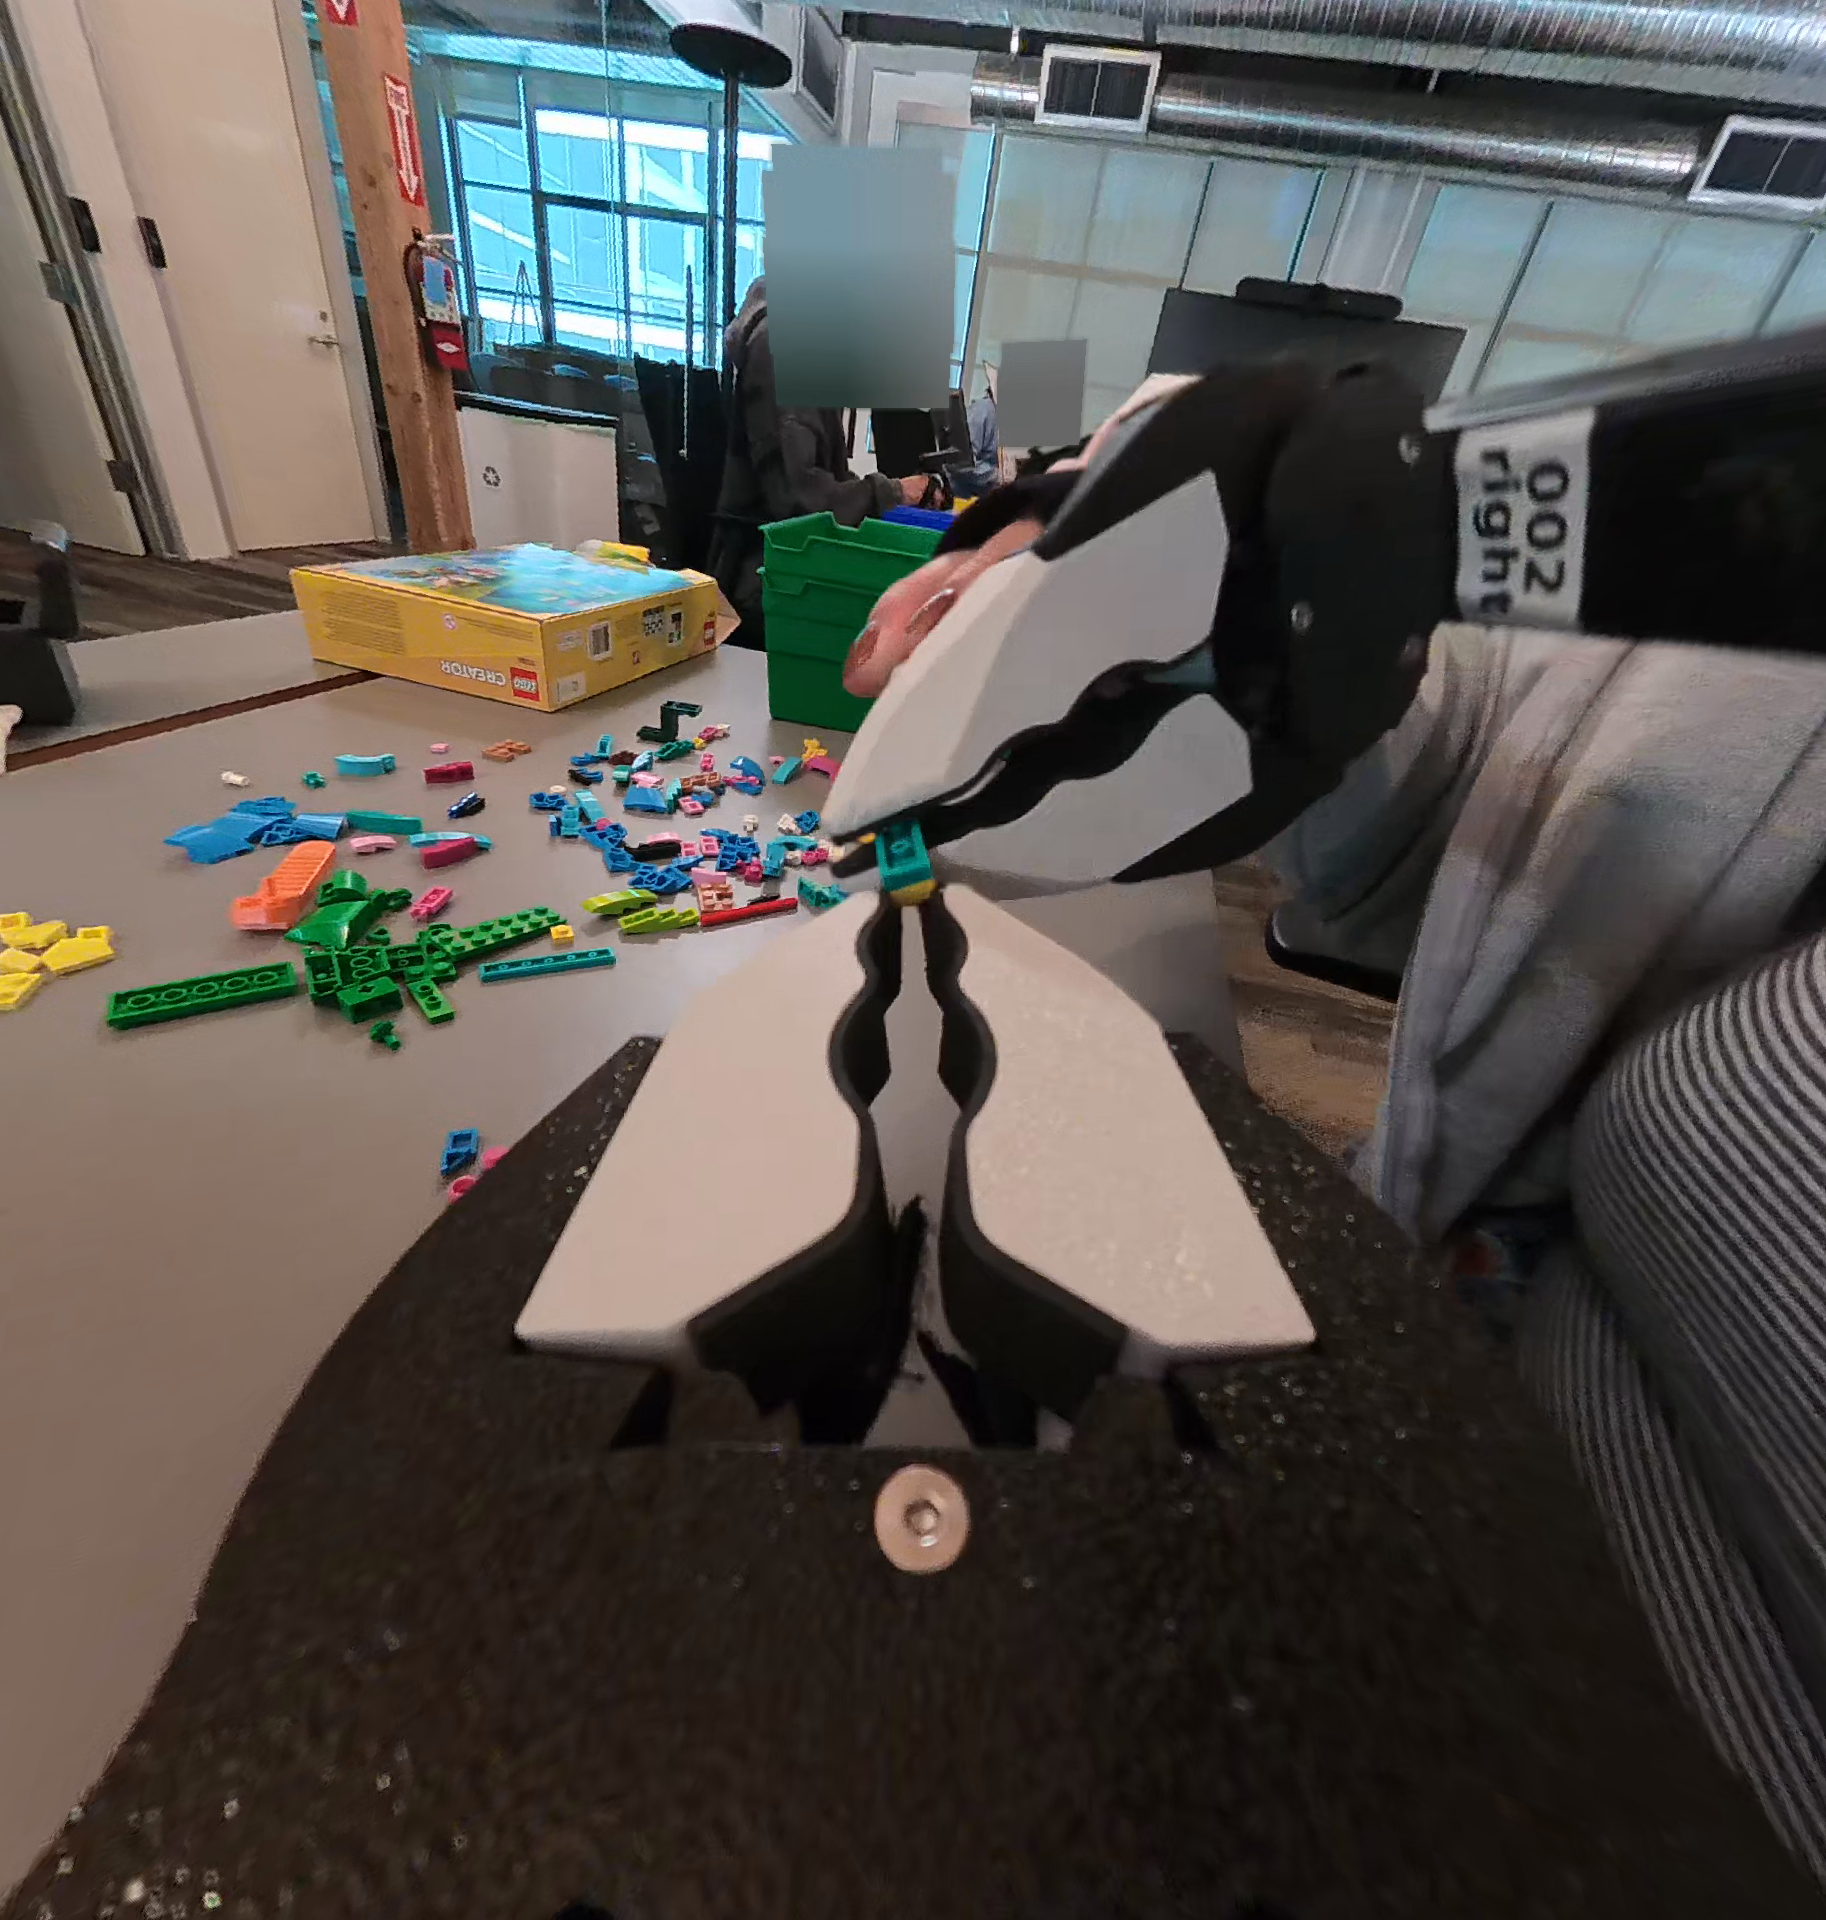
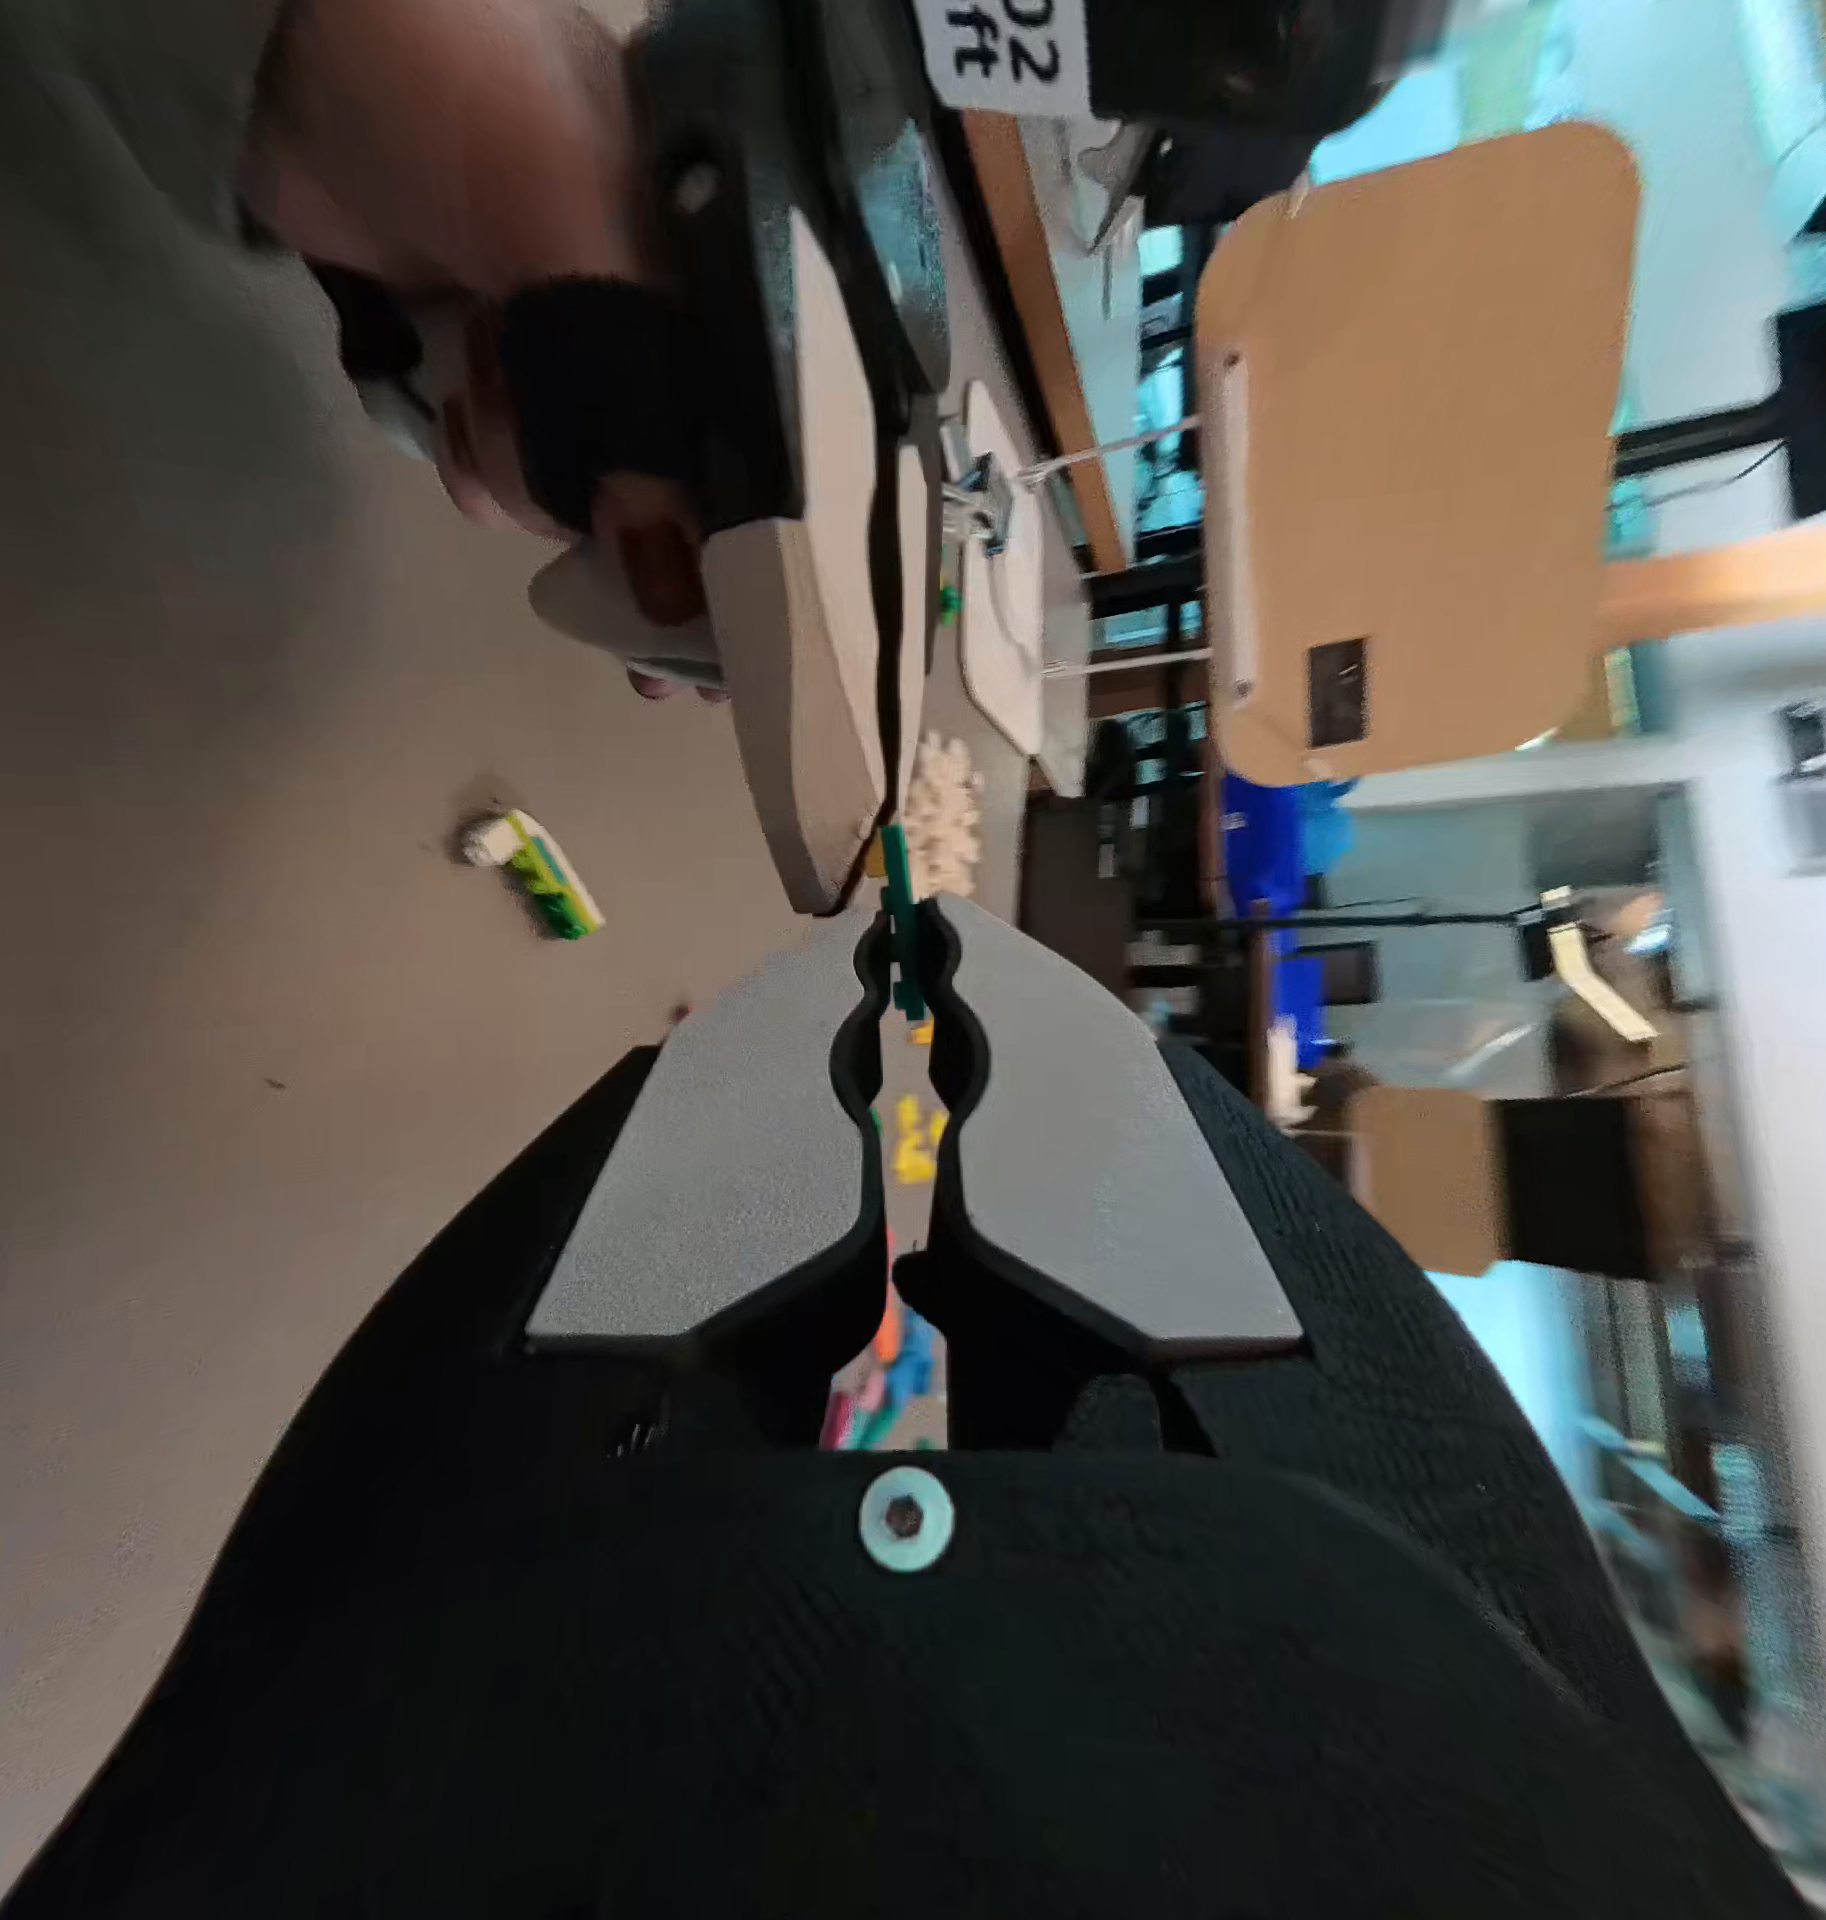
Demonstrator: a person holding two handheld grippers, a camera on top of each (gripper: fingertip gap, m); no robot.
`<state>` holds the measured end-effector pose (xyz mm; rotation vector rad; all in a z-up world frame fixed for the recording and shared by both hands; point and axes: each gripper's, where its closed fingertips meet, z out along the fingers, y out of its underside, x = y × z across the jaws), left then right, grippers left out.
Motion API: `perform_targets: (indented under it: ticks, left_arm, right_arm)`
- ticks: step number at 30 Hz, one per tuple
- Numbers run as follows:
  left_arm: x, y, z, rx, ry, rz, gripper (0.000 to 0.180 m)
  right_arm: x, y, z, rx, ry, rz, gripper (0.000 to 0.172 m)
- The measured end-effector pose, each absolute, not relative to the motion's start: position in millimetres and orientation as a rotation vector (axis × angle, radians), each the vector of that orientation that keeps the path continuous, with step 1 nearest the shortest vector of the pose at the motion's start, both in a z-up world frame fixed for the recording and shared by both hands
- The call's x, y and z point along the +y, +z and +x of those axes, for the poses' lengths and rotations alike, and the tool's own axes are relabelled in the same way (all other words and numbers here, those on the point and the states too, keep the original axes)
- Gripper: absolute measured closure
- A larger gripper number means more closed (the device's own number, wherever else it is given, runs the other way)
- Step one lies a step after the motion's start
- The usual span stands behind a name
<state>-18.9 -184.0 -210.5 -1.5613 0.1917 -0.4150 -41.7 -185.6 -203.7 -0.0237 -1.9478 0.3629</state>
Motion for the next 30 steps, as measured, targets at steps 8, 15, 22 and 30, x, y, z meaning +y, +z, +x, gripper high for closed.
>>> perform_targets:
  ticks: [8,15,22,30]
  left_arm:
    - [-187.3,-200.8,-21.6,0.144,-0.547,-1.502,0.180]
    - [-185.8,-196.2,-26.8,0.063,-0.610,-1.457,0.160]
    - [-186.6,-192.0,-29.7,0.056,-0.549,-1.440,0.173]
    - [-192.9,-182.4,-32.7,0.013,-0.591,-1.337,0.174]
  right_arm:
    - [-180.6,-198.8,-43.3,-1.872,0.385,-0.055,0.169]
    - [-183.0,-195.3,-45.6,-1.745,0.296,0.025,0.169]
    - [-183.8,-191.1,-48.6,-1.678,0.230,0.048,0.169]
    - [-192.7,-189.1,-48.2,-1.832,0.762,-0.422,0.169]
